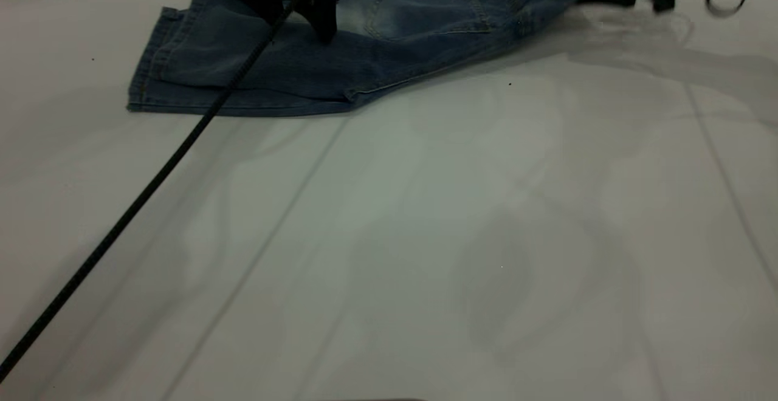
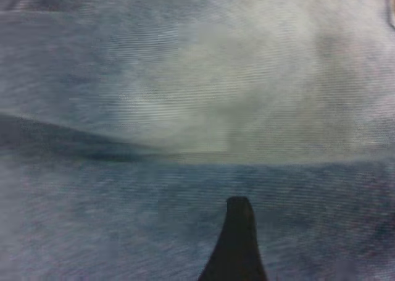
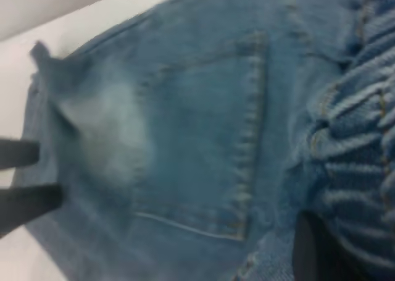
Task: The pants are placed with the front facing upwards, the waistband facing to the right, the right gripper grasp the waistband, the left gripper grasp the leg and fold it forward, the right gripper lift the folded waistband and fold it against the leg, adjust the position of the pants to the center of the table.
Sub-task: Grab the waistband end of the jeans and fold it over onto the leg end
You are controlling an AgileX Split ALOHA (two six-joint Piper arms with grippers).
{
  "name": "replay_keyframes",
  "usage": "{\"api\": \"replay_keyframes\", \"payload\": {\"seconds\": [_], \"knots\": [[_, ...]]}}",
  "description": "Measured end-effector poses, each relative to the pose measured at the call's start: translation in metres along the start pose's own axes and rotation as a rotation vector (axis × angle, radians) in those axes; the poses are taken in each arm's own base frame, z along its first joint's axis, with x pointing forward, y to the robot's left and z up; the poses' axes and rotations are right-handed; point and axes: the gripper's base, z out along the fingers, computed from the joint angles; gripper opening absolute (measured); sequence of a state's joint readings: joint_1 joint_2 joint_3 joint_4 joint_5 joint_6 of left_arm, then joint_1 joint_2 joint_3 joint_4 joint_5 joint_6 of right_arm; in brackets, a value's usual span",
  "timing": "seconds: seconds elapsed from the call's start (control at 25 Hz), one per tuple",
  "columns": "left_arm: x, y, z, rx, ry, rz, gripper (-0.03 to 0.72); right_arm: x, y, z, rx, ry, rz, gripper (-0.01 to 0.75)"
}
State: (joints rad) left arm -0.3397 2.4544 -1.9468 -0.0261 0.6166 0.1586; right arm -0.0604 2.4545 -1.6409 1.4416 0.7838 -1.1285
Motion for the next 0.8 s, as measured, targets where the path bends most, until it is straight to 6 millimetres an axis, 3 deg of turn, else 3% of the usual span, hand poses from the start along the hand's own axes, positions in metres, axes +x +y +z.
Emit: {"api": "replay_keyframes", "payload": {"seconds": [0.2, 0.6, 0.8], "knots": [[-0.006, 0.001, 0.003, -0.002, -0.019, 0.000, 0.579, -0.008, 0.045, -0.014, 0.024, 0.105, -0.081, 0.074], [0.016, -0.002, 0.040, 0.012, 0.046, -0.012, 0.579, -0.001, 0.142, -0.009, -0.061, 0.192, -0.236, 0.074], [0.015, -0.004, 0.042, 0.034, 0.042, -0.040, 0.579, -0.001, 0.162, -0.008, -0.123, 0.167, -0.208, 0.074]]}}
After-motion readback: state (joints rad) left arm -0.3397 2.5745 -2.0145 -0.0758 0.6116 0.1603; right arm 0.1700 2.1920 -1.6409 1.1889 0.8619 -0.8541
